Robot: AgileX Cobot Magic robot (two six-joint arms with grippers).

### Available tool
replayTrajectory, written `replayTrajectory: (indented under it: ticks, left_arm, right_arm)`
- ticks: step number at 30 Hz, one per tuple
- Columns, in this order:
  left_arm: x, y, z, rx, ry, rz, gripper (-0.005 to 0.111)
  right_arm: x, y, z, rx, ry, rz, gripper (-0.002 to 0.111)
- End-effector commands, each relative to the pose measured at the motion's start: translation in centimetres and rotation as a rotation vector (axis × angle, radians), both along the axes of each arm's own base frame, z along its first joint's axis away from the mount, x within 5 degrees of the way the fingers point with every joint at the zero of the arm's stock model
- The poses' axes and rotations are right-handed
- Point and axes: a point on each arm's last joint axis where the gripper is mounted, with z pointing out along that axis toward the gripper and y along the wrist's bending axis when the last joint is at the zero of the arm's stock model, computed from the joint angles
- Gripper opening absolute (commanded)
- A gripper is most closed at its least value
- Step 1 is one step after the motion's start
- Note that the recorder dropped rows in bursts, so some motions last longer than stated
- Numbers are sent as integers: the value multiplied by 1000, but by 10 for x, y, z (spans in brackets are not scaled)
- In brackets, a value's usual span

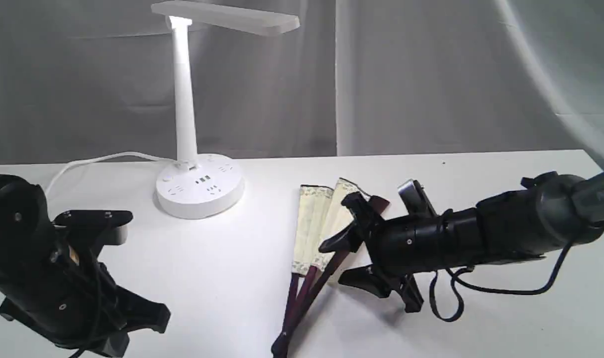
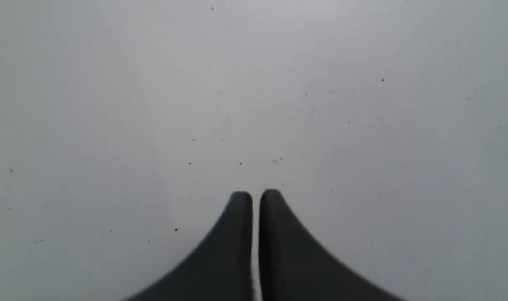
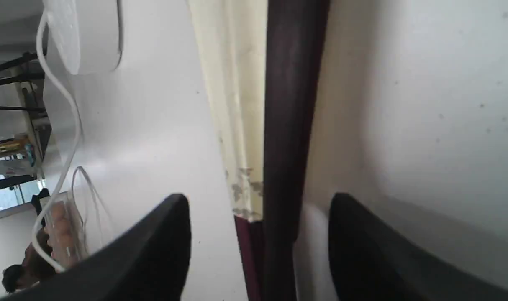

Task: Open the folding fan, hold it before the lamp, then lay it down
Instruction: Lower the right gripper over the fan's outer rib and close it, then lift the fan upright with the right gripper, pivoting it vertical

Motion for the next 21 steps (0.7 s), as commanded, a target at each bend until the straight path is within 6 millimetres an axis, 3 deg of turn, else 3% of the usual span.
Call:
replayTrajectory:
  ticks: [1, 10, 21]
  left_arm:
    - [1, -3, 1, -10, -9, 2, 0]
    - [1, -3, 2, -10, -12, 3, 0]
    - [1, -4, 2, -18, -9, 10, 0]
  right_arm:
    - [3, -4, 1, -22, -25, -1, 51]
    - [2, 10, -2, -67, -23, -50, 50]
    - [1, 13, -2, -67, -24, -70, 40]
